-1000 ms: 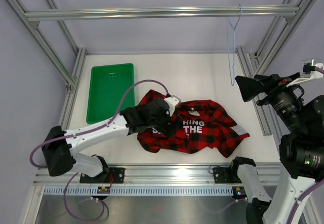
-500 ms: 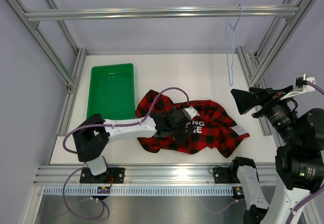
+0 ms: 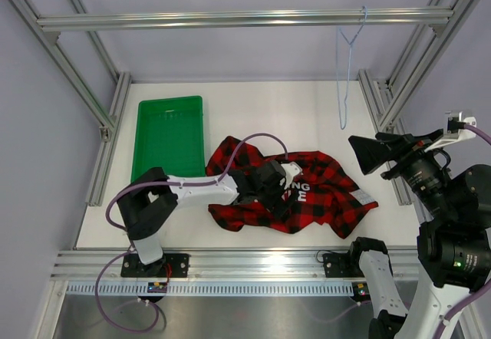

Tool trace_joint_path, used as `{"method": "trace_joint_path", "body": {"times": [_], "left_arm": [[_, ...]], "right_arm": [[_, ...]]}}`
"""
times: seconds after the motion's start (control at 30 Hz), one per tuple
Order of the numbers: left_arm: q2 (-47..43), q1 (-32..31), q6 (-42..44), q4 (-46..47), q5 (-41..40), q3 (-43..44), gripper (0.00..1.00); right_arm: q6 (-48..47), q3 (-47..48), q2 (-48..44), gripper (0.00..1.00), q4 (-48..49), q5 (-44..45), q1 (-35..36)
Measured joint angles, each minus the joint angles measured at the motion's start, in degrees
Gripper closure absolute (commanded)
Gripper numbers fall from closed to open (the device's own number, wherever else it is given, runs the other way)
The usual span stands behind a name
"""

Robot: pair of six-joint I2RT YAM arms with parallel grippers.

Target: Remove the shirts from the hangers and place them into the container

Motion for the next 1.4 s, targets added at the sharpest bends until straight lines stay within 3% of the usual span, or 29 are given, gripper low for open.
{"method": "trace_joint_path", "body": {"times": [0.17, 0.3, 0.33, 0.37, 0.5, 0.63, 0.83, 0.97, 1.03, 1.17, 1.4], "left_arm": [[0.2, 2.8, -2.1, 1.6, 6.2, -0.3, 0.16], [1.4, 4.1, -4.0, 1.6, 8.0, -0.1, 0.46], [1.9, 4.4, -4.5, 1.6, 8.4, -0.1, 0.64], [2.4, 4.7, -5.3, 1.6, 8.8, -0.1, 0.74], [4.2, 5.9, -7.1, 2.4, 10.6, -0.2, 0.80], [5.1, 6.9, -8.3, 4.8, 11.0, -0.8, 1.00], [1.2, 6.6, -8.0, 5.8, 4.4, -4.3, 1.00], [-7.9, 6.6, -6.3, -2.6, -3.7, -5.1, 1.00], [-17.0, 6.6, -5.1, -8.6, -7.0, -1.9, 1.00], [-27.0, 6.6, -1.5, -19.6, -13.1, 16.7, 1.00], [-32.5, 6.6, 6.0, -28.2, -21.9, 48.5, 1.00]], "right_arm": [[0.0, 0.0, -0.5, 0.08, 0.0, 0.0, 0.0], [0.0, 0.0, -1.1, 0.08, 0.0, 0.0, 0.0], [0.0, 0.0, -1.2, 0.08, 0.0, 0.1, 0.0], [0.0, 0.0, -1.3, 0.08, 0.0, 0.1, 0.0], [0.0, 0.7, -1.7, 0.08, -0.5, 0.4, 0.0], [0.2, 3.0, -1.9, 0.08, -1.1, 0.4, 0.0], [0.3, 5.0, -2.6, 0.08, -1.2, 0.4, 0.1], [0.3, 5.1, -3.2, 0.08, -1.4, 0.5, 0.1], [0.3, 5.1, -3.5, 0.08, -1.4, 0.5, 0.1], [0.7, 5.1, -3.7, 0.08, -1.4, 0.4, 0.1], [1.1, 5.1, -3.7, 0.08, -1.3, 0.4, 0.1]]}}
